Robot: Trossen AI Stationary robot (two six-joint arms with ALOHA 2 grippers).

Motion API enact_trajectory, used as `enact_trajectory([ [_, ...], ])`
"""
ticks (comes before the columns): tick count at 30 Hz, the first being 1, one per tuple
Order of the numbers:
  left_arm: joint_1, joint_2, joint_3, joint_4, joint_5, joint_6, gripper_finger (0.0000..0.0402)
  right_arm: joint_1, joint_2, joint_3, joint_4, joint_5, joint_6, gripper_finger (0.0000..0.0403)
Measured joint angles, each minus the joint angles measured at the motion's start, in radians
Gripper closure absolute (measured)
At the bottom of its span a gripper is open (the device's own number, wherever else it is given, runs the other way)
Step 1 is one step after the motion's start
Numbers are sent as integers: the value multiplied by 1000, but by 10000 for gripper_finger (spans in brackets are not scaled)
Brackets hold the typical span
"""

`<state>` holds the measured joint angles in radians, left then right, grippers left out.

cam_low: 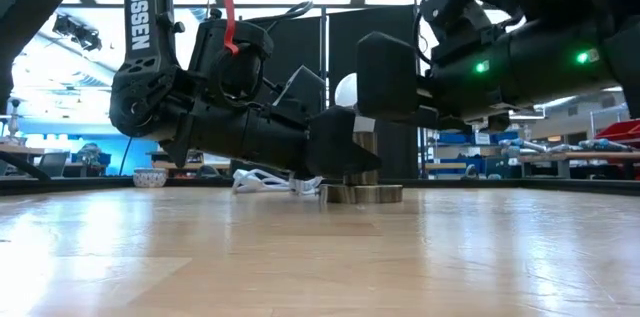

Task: Screw lightbulb
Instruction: Remove the white lightbulb from the lamp socket

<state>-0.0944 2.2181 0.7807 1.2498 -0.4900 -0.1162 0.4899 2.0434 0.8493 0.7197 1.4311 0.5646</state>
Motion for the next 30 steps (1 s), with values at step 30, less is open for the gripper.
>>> enact_trajectory([
  [30, 0, 0, 0, -4, -2, -3, 208, -72, 0, -7, -36, -121, -17, 94],
])
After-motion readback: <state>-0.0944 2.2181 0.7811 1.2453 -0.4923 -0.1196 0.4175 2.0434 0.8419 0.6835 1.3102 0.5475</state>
